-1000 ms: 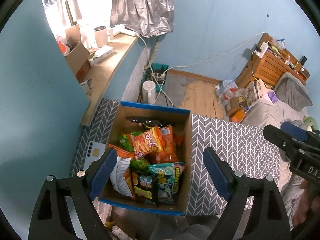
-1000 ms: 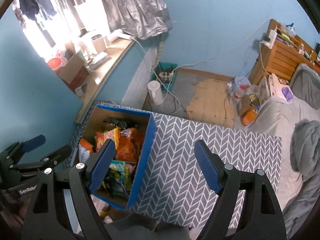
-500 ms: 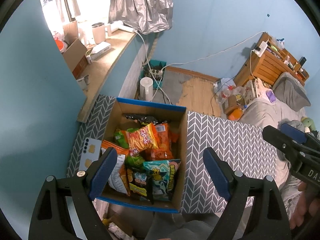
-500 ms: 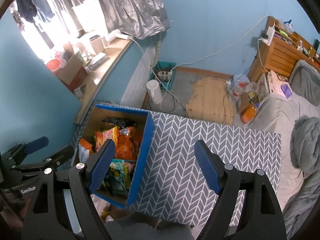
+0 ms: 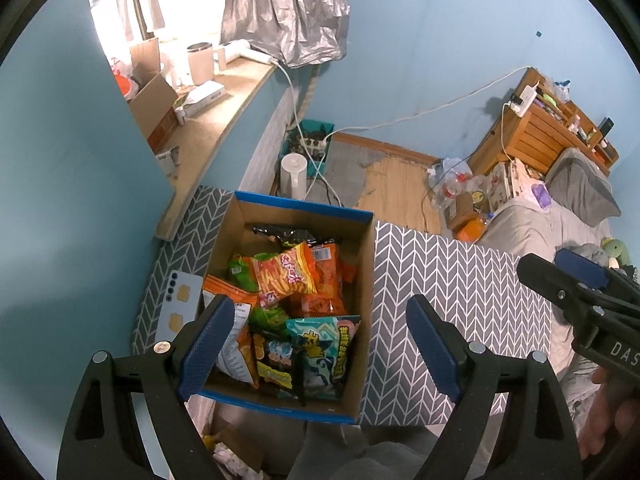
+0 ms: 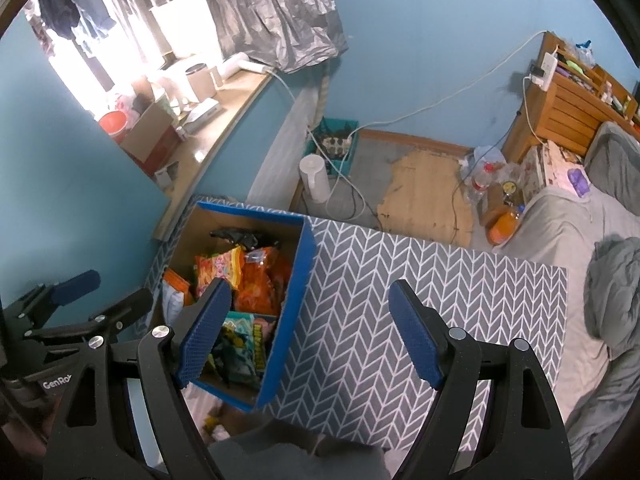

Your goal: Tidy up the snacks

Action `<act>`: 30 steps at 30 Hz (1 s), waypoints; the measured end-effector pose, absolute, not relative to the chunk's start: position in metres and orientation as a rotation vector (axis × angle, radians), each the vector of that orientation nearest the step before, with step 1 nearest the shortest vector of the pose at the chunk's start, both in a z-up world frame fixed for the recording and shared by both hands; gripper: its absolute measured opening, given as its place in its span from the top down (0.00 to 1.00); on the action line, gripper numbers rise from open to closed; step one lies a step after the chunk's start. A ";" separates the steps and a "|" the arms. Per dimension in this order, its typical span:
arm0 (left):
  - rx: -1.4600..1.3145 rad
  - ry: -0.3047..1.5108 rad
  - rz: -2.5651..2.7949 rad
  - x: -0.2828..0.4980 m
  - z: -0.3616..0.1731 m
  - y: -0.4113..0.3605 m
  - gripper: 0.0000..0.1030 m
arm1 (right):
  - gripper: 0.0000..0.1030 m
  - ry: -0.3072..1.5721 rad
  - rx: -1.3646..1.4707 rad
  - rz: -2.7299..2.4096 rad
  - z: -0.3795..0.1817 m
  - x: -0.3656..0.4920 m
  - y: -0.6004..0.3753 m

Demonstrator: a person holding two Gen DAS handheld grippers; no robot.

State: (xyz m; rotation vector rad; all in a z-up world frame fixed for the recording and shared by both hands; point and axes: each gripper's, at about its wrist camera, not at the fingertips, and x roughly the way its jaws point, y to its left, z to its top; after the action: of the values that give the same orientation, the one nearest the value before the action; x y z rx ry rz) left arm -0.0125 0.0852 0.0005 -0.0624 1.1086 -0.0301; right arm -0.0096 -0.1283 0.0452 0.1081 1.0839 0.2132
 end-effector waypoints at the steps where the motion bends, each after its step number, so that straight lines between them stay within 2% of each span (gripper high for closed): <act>1: -0.062 1.109 -0.031 -0.012 0.000 0.085 0.14 | 0.22 1.083 0.110 0.214 0.045 -0.010 -0.128; 30: -0.056 1.111 -0.026 -0.019 -0.002 0.090 0.14 | 0.22 1.086 0.115 0.218 0.047 -0.013 -0.124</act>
State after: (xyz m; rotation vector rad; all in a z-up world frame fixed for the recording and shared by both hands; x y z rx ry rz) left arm -0.0193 0.0902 -0.0021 -0.0560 1.1108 -0.0257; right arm -0.0128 -0.1237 0.0469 0.1153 1.0859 0.2181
